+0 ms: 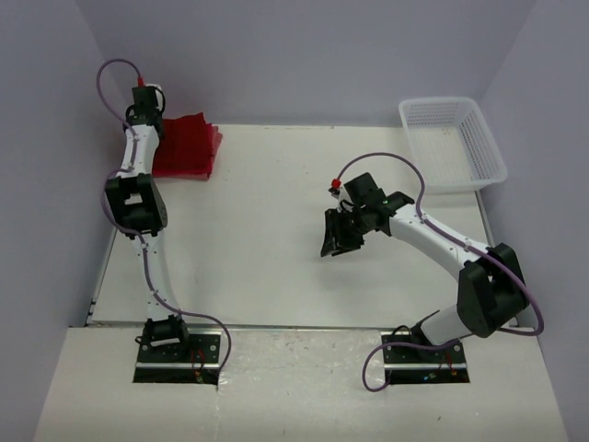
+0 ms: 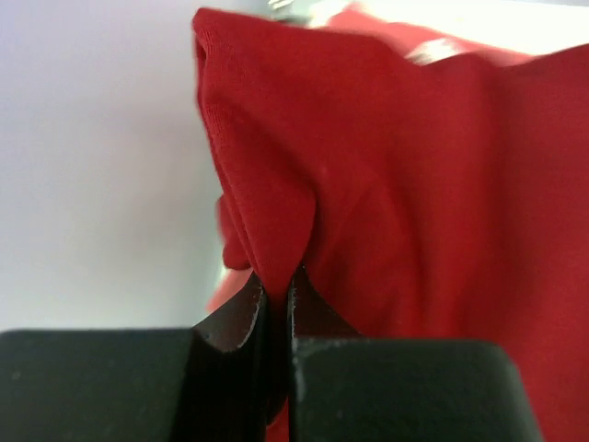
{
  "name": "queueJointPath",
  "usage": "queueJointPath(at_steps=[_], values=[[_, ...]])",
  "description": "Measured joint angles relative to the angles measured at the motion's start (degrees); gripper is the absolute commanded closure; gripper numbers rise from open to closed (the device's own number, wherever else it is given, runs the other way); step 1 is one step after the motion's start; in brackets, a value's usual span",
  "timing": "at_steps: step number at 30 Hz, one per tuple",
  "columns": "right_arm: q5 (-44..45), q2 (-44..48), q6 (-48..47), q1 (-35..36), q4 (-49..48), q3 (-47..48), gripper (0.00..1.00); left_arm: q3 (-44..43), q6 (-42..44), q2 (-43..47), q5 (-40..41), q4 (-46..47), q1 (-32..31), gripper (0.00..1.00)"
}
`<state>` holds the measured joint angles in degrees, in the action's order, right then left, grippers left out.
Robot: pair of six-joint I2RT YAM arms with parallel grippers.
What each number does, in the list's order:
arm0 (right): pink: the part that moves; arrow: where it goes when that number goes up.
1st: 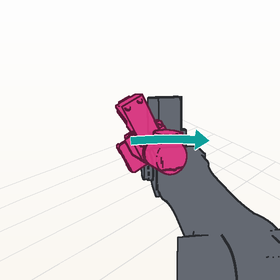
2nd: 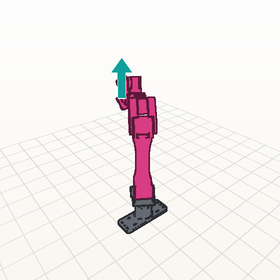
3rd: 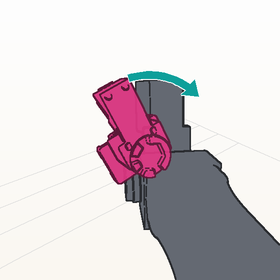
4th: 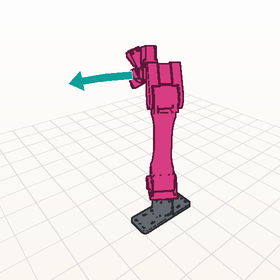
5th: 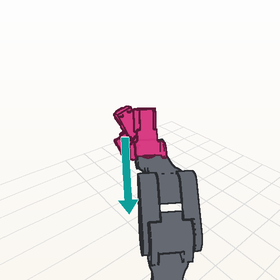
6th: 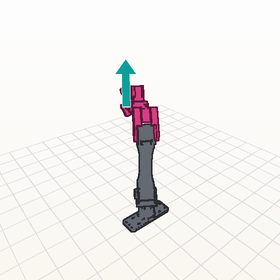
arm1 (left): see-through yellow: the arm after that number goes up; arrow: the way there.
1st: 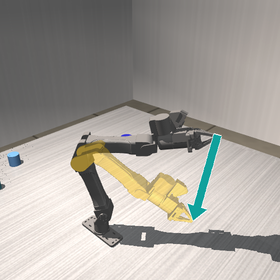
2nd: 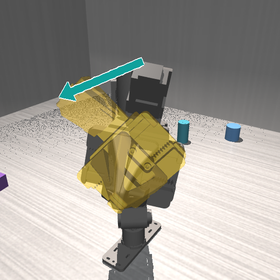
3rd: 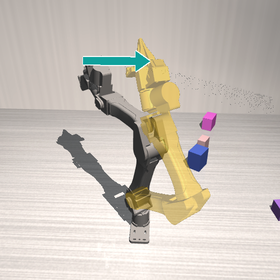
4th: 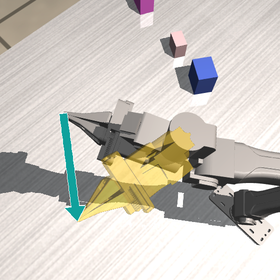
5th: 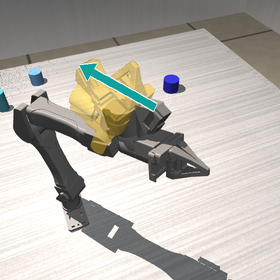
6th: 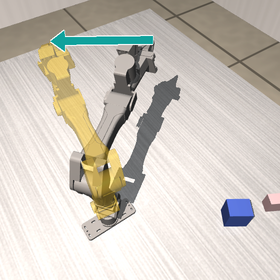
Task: Fold and stack the t-shirts
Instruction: Put the neatly folded tshirt into the corner of the board with the left arm
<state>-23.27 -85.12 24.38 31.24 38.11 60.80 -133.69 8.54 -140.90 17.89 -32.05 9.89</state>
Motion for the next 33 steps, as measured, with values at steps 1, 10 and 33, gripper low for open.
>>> queueJointPath(at_steps=[1,10,33], values=[[-0.4,0.0,0.0,0.0,0.0,0.0,0.60,0.8,0.1,0.0,1.6,0.9,0.3,0.89],[-3.6,-4.0,-0.4,0.6,-0.9,0.0,0.60,4.3,-1.0,1.3,14.1,8.9,1.2,0.33],[5.2,6.2,-1.1,1.7,-8.0,-1.9,0.59,23.7,-18.0,36.7,7.3,11.8,-22.1,0.00]])
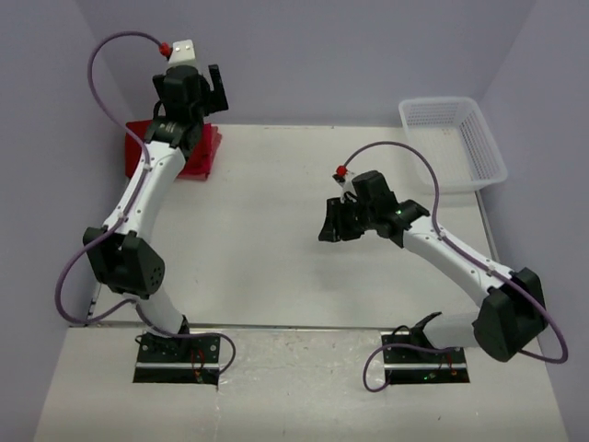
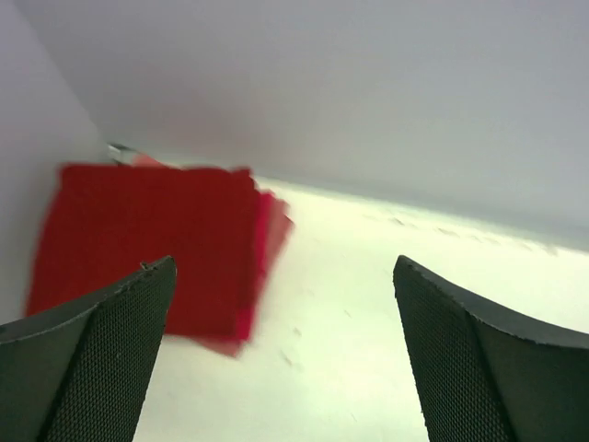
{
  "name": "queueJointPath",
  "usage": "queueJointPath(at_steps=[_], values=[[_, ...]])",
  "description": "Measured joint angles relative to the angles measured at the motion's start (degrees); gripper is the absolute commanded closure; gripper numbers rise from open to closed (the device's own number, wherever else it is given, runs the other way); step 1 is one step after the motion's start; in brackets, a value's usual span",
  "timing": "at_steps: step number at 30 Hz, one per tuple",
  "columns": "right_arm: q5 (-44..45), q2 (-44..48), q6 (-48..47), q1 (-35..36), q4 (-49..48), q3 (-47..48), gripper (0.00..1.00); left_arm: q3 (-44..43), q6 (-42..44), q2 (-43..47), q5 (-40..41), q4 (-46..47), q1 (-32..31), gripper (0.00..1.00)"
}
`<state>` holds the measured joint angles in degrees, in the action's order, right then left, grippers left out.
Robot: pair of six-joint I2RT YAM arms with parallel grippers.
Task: Fold and stack the t-shirts
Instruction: Put the neatly folded tshirt into the corner of the board with the left arm
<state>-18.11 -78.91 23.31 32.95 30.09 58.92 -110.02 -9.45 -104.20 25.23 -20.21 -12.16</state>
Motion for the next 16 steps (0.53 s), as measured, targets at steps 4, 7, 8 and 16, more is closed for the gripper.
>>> queueJointPath(at_steps=[4,7,8,16], values=[[0.7,7.7,-0.1,0.0,-4.6,-1.7,0.58,17.8,-8.5,11.7,-9.8,4.3,-2.1,0.00],[0.8,13.2,-0.1,0.0,-7.8,-3.8,0.58,25.9,-11.1,13.5,-12.6,6.2,-8.8,0.00],[0.8,14.6,-0.1,0.0,-8.4,-4.5,0.57,28.1,-11.2,13.5,-12.8,6.3,-11.5,0.00],[2.3,21.9,0.5,0.0,-12.5,-11.5,0.58,44.8,-12.1,18.4,-9.2,5.9,-28.7,0.00]])
